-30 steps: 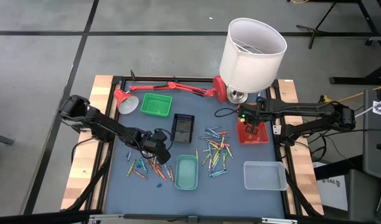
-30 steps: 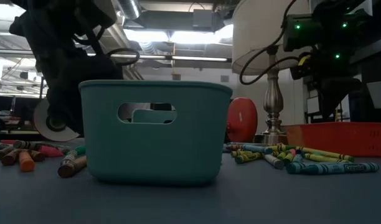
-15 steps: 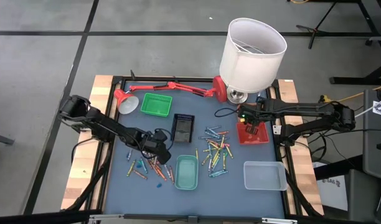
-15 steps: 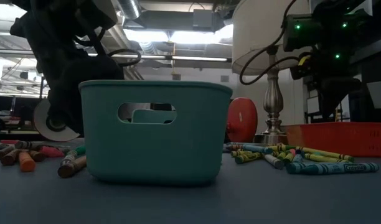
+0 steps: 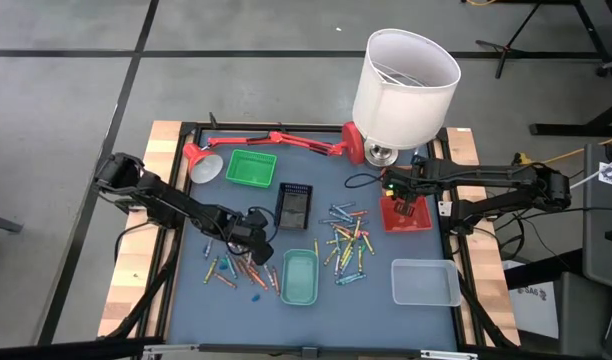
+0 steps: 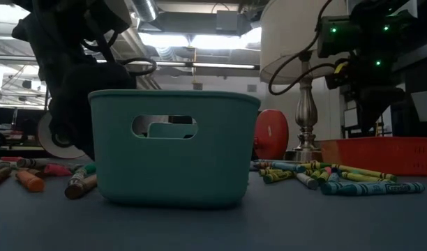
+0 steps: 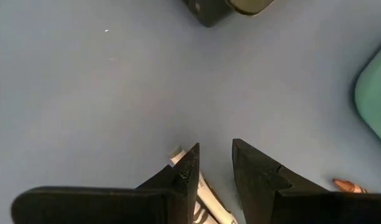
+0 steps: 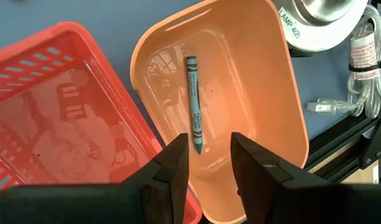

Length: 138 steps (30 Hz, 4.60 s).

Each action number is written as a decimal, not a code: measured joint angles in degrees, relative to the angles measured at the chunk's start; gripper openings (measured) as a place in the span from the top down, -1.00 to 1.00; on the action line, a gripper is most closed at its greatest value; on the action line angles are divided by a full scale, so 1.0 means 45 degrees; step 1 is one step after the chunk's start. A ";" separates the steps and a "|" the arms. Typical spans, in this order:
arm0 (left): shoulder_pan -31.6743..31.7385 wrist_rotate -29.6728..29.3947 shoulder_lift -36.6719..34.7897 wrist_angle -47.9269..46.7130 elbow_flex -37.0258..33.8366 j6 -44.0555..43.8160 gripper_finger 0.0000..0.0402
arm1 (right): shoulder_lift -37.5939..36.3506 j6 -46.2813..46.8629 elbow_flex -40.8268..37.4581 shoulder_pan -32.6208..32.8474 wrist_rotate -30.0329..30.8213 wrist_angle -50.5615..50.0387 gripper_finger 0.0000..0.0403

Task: Sort crayons
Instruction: Put the gray crayon into the green bin

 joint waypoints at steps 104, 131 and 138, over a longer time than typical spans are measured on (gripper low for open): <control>0.1589 0.1106 -0.0419 -0.1299 -0.0004 -0.2535 0.96 | 0.0000 -0.0355 -0.0014 -0.0001 0.0000 0.0203 0.42; 0.6739 -0.1468 -0.1268 -0.1753 0.3653 0.8758 0.96 | -0.0010 -0.0379 0.0005 0.0005 -0.0918 0.0190 0.42; 0.8178 -0.1865 -0.1268 -0.2694 0.3653 1.1637 0.96 | -0.0010 -0.0380 0.0005 0.0005 -0.1014 0.0190 0.42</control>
